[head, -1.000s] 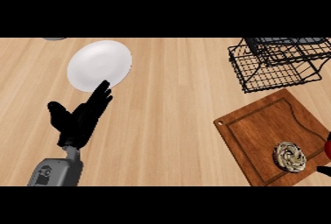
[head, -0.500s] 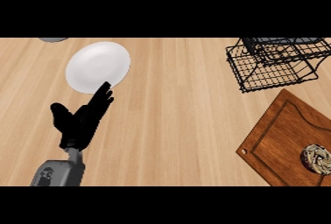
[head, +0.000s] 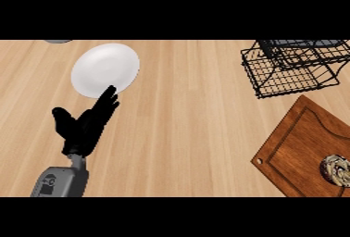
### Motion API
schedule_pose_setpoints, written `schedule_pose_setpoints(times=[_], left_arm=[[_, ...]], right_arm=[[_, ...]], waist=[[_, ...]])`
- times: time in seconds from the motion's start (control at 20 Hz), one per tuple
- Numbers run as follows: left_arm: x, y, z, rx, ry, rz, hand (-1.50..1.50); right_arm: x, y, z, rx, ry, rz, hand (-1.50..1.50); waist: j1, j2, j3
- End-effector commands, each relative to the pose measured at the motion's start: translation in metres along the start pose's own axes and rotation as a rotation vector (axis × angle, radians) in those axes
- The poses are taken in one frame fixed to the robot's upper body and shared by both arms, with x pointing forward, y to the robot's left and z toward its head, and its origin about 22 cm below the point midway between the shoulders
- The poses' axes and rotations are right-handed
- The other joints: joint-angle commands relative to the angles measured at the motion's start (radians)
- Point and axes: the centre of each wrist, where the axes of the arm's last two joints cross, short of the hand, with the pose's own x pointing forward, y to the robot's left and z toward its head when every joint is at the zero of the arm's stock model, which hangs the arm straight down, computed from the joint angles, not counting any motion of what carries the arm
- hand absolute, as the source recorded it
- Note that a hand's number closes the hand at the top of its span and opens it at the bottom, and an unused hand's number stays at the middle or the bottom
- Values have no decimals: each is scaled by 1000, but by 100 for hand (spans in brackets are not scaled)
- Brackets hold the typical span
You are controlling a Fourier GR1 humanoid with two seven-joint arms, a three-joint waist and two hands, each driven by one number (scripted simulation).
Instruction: Pick the tomato from the cutting board and place it in the tiered basket
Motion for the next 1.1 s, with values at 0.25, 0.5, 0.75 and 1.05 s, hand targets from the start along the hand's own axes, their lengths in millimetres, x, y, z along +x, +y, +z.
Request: schedule_pose_setpoints(times=[0.25,0.5,0.75,1.05], left_arm=[[20,-14,-8,-54,-9,8,0],[16,-7,-6,-29,-15,3,0],[9,-11,-10,-36,12,1,0],[2,-18,-3,-49,-5,-3,0]], right_arm=[[67,-26,-53,-23,1,87,150],[102,5,-82,-4,18,11,150],[100,19,-121,-6,50,-13,150],[94,62,-156,4,51,-53,150]], waist=[[38,8,0],[32,5,-1],[35,9,0],[36,9,1]])
